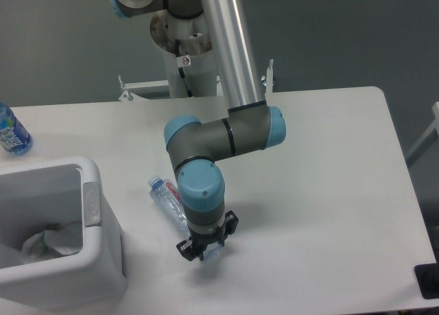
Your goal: Place the trash in the trash can
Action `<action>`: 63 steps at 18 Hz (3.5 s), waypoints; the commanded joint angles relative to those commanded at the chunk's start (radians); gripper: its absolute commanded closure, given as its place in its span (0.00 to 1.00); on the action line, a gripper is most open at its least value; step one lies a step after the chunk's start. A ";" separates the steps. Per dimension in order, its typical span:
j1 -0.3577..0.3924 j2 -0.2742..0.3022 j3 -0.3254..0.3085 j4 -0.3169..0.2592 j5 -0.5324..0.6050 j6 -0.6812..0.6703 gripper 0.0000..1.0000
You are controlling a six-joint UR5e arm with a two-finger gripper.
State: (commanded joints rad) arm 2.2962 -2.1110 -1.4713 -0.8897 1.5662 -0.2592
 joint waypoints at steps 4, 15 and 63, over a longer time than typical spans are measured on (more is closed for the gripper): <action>0.071 0.057 0.130 -0.002 -0.104 -0.021 0.41; 0.141 0.146 0.336 0.119 -0.282 -0.089 0.41; 0.190 0.273 0.217 0.189 -0.195 0.593 0.00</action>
State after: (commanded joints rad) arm 2.4865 -1.8378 -1.2547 -0.7008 1.3714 0.3338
